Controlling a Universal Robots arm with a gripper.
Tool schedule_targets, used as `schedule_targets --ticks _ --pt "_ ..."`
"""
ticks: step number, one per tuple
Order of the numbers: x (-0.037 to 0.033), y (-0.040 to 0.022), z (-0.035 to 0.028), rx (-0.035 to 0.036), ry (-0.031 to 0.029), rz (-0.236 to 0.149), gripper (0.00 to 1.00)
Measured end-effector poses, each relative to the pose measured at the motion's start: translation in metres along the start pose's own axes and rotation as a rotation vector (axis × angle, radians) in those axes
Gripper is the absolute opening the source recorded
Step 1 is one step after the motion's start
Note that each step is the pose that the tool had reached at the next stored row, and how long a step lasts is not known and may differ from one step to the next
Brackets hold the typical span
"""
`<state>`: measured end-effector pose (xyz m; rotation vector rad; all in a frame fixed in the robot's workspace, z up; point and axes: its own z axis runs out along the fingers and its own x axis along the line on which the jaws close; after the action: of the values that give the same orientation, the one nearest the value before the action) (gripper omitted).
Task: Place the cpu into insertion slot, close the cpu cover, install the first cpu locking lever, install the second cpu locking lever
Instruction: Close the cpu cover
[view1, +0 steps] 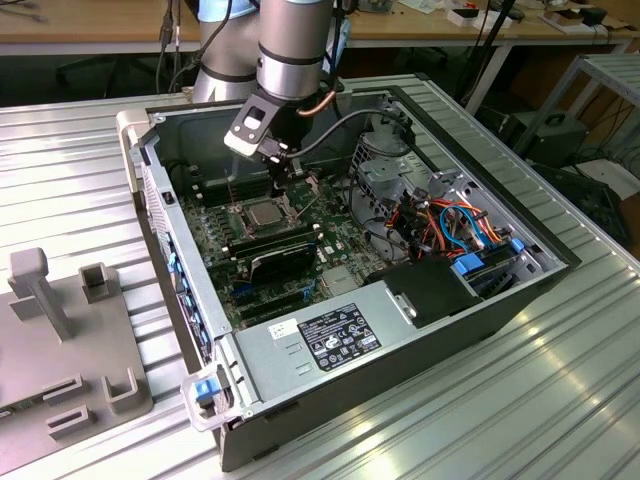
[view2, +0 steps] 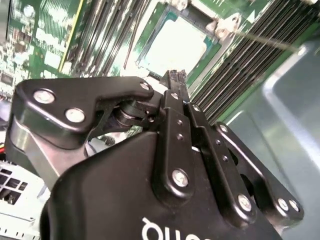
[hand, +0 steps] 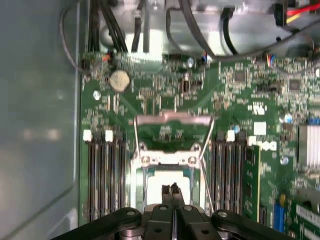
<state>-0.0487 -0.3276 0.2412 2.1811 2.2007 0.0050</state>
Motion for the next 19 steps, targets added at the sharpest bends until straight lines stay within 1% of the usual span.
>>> schedule_targets --ticks 2,4,8,9,11,14,15,16,19 --pt "0.0001 0.0019 0.0000 0.0001 -0.0002 0.000 0.11" --pt "0.0009 0.0020 -0.0042 0.0000 -0.0009 0.000 0.11" --pt "0.0022 0.0026 -0.0164 0.0001 -0.0055 0.000 0.11" --pt "0.0024 0.0032 -0.0181 0.0001 -0.0066 0.000 0.11" --pt "0.0026 0.0049 -0.0189 0.0001 -0.0078 0.000 0.11" --pt "0.0035 0.0116 -0.0188 0.0000 -0.0079 0.000 0.11" --pt "0.0042 0.0168 -0.0186 0.0000 -0.0079 0.000 0.11" --pt "0.0044 0.0199 -0.0185 0.0001 -0.0079 0.000 0.11" --pt "0.0053 0.0265 -0.0183 0.0001 -0.0079 0.000 0.11"
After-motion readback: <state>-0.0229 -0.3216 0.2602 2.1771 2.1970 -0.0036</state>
